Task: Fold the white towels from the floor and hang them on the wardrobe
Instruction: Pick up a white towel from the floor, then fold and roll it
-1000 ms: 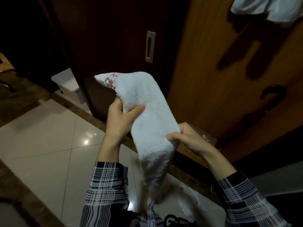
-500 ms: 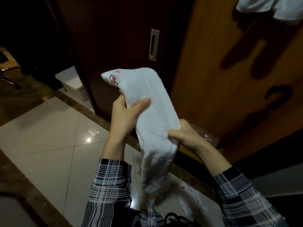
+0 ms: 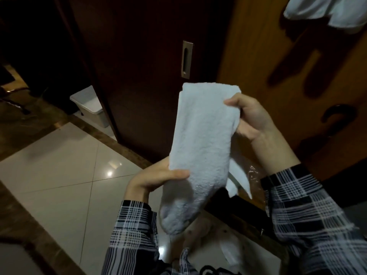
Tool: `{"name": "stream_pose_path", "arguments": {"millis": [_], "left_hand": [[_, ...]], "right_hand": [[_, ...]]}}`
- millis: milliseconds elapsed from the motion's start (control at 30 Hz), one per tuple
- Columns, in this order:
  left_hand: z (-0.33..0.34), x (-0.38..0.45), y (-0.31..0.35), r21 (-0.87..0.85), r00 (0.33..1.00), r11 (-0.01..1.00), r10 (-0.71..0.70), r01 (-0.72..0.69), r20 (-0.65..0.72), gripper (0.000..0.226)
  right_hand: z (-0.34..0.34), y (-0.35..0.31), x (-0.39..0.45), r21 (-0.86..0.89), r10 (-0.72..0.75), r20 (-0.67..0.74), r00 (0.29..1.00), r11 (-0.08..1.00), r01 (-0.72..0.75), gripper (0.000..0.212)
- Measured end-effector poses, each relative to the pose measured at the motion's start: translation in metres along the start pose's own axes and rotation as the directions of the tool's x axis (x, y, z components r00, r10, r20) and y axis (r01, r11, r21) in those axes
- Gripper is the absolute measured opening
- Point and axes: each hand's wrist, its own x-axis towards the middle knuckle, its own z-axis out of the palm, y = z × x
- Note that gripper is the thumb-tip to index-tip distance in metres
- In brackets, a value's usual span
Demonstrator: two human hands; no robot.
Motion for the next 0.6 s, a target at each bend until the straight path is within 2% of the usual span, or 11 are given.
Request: {"name": "stream_pose_path", "arguments": {"millis": [33, 100, 167, 233, 300, 400, 467, 533, 600], "left_hand": [[0.003, 0.000, 0.000, 0.044, 1.000, 0.999, 0.022, -0.023, 0.021, 0.088], [0.007, 0.004, 0.003, 0.010, 0.996, 0.998, 0.069, -0.068, -0.064, 0.083], [0.012, 0.008, 0.004, -0.079, 0.979, 0.983, 0.151, -0.163, -0.135, 0.069], [0.022, 0.011, 0.012, -0.179, 0.961, 0.952, 0.217, -0.247, -0.175, 0.042], [0.030, 0.013, 0.022, -0.269, 0.946, 0.928, 0.188, -0.259, -0.263, 0.024], [0.035, 0.015, 0.031, -0.322, 0.930, 0.910, 0.149, -0.262, -0.336, 0.031], [0.033, 0.014, 0.031, -0.371, 0.929, 0.891, 0.129, -0.263, -0.347, 0.040], [0.028, 0.015, 0.028, -0.444, 0.932, 0.863, 0.080, -0.242, -0.353, 0.054], [0.017, 0.021, 0.020, -0.519, 0.925, 0.820, 0.034, -0.243, -0.378, 0.072]], "right_hand": [[0.000, -0.004, 0.001, 0.021, -0.042, -0.014, 0.999, 0.999, 0.042, 0.039], [0.000, -0.005, 0.000, 0.088, -0.090, -0.044, 0.995, 0.992, 0.094, 0.043], [-0.003, 0.004, -0.003, 0.157, -0.041, -0.033, 0.999, 0.987, 0.046, 0.050], [-0.009, 0.020, -0.009, 0.164, 0.023, -0.022, 0.999, 0.986, -0.019, 0.062], [-0.015, 0.038, -0.017, 0.149, 0.063, -0.014, 0.998, 0.987, -0.061, 0.072], [-0.032, 0.065, -0.032, 0.114, 0.115, 0.039, 0.993, 0.986, -0.118, 0.077], [-0.042, 0.079, -0.044, 0.046, 0.141, 0.152, 0.978, 0.988, -0.149, 0.081], [-0.051, 0.086, -0.054, -0.111, 0.198, 0.252, 0.947, 0.978, -0.175, 0.076], [-0.056, 0.089, -0.062, -0.352, 0.233, 0.216, 0.948, 0.925, -0.147, 0.058]]}}
